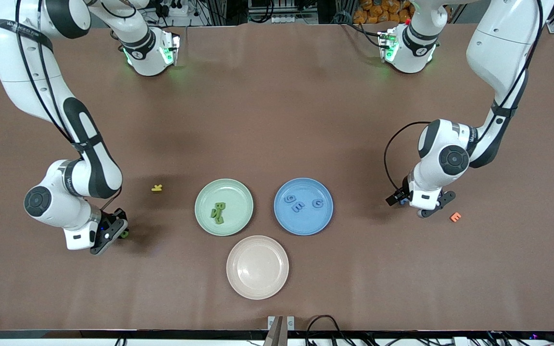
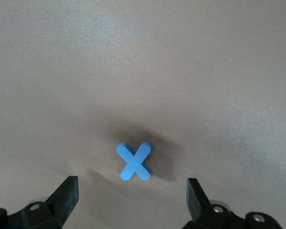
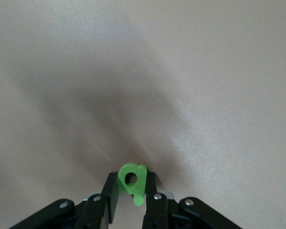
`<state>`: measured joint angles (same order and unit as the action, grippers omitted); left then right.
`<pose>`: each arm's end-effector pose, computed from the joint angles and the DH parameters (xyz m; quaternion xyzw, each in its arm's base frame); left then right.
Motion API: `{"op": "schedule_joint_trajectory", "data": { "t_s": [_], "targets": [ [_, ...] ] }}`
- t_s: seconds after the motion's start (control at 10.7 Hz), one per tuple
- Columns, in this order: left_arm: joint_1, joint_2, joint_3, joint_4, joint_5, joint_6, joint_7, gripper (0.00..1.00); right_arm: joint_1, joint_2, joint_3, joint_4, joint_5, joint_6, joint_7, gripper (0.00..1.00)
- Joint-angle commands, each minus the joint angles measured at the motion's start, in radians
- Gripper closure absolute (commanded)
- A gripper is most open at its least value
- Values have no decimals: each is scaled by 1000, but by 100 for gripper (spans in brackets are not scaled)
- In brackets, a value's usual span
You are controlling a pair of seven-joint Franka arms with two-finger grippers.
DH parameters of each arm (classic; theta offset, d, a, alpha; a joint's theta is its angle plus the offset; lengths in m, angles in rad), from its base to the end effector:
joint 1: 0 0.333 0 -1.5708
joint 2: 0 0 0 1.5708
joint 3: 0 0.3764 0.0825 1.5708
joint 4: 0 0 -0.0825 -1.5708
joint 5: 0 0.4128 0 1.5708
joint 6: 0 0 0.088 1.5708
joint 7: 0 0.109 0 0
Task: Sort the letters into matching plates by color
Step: 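Carry the p to the green plate while the left gripper grasps blue X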
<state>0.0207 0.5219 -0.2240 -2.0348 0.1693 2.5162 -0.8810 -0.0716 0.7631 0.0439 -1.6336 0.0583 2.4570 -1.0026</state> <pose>0.6284 -0.1253 0.2148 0.9601 0.2795 -0.0129 0.0004 0.7543 -0.0259 0.1974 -0.8956 -0.4425 -0.0431 0.0148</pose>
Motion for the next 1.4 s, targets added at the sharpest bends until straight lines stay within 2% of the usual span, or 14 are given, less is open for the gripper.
{"op": "schedule_joint_trajectory", "data": {
  "t_s": [0.0,0.47,0.75,0.93,1.02,1.12,1.21,1.3],
  "targets": [
    [16,7,-6,-13,21,42,8,0,13,-7,-4,8,9,-18,86,85],
    [31,47,-5,28,42,61,8,0,75,-83,-4,6,8,-151,402,86],
    [27,73,-6,54,42,61,4,0,143,-134,-2,6,0,-269,705,86],
    [27,73,-5,54,42,61,4,0,202,-148,-2,6,0,-292,884,86],
    [25,73,-5,54,42,58,4,33,229,-149,-1,8,0,-293,963,86],
    [30,70,-6,53,45,53,4,76,252,-149,2,9,9,-291,1037,86],
    [27,69,-6,53,47,40,4,84,280,-148,5,12,11,-290,1105,86],
    [27,61,-6,53,47,24,2,96,311,-148,5,18,11,-290,1178,86]
  ]
}}
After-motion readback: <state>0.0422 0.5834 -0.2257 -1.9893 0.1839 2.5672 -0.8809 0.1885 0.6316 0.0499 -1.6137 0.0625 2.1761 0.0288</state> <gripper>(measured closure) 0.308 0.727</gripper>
